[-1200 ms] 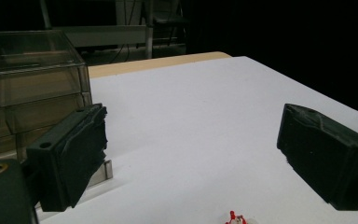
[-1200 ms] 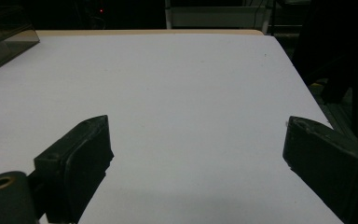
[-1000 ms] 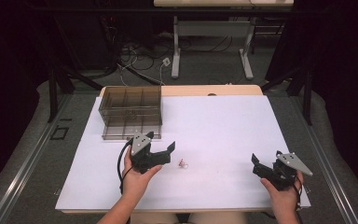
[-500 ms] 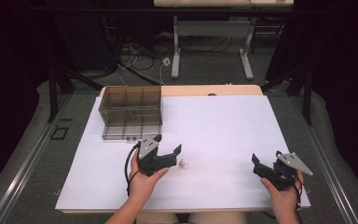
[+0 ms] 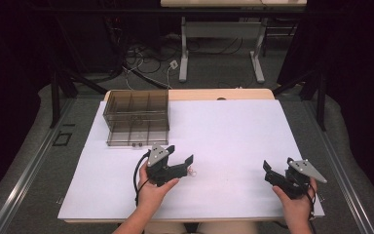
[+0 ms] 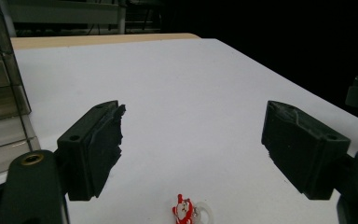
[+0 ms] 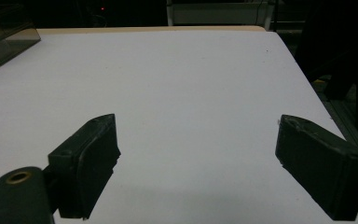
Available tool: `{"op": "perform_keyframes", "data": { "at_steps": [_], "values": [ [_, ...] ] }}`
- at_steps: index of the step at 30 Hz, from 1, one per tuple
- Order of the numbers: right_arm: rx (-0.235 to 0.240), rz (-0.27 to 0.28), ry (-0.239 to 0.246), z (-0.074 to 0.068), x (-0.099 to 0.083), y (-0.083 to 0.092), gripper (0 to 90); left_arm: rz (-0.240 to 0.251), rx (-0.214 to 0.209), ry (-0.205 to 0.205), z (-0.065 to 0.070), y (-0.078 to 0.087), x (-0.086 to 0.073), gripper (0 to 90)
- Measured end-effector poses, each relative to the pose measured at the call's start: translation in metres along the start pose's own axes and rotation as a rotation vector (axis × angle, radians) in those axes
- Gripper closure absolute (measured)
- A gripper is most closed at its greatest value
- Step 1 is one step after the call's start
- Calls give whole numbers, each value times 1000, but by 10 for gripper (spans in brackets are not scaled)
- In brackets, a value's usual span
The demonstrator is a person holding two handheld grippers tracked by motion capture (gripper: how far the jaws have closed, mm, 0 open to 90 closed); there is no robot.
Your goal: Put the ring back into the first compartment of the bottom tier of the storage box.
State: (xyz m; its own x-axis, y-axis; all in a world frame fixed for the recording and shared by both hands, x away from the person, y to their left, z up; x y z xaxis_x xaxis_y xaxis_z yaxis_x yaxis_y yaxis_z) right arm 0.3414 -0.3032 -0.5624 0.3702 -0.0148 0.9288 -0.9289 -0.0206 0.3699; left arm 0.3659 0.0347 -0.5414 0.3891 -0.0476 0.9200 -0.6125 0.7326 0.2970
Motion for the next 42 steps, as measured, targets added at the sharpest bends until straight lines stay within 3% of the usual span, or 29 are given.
{"op": "perform_keyframes", "data": {
  "at_steps": [12, 19, 36, 42],
  "values": [
    [3, 2, -3, -1, 0, -1, 124, -88, -13, 41, 2, -8, -19, 253],
    [4, -3, -2, -1, -1, -1, 124, -111, -16, 67, 1, -11, -26, 287],
    [2, -1, -21, 0, 0, -1, 124, -217, 33, 79, -1, -17, -43, 373],
    [5, -2, -13, 1, 0, -1, 125, -232, 51, 76, -5, -19, -47, 404]
  ]
}}
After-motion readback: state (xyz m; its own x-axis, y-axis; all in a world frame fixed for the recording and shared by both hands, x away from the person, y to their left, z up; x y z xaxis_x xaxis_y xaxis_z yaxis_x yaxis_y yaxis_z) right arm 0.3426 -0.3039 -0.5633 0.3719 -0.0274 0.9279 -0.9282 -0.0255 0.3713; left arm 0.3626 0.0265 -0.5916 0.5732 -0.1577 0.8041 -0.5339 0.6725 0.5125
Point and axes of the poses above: each handheld gripper's, and its own axes: y roughly backward along the jaws, x roughly out of its top, z roughly to its right, the point moved 7 cm from there along -y, roughly forward along the jaws, and after that the axes turned 6 degrees about -x, right-handed, at the moved point
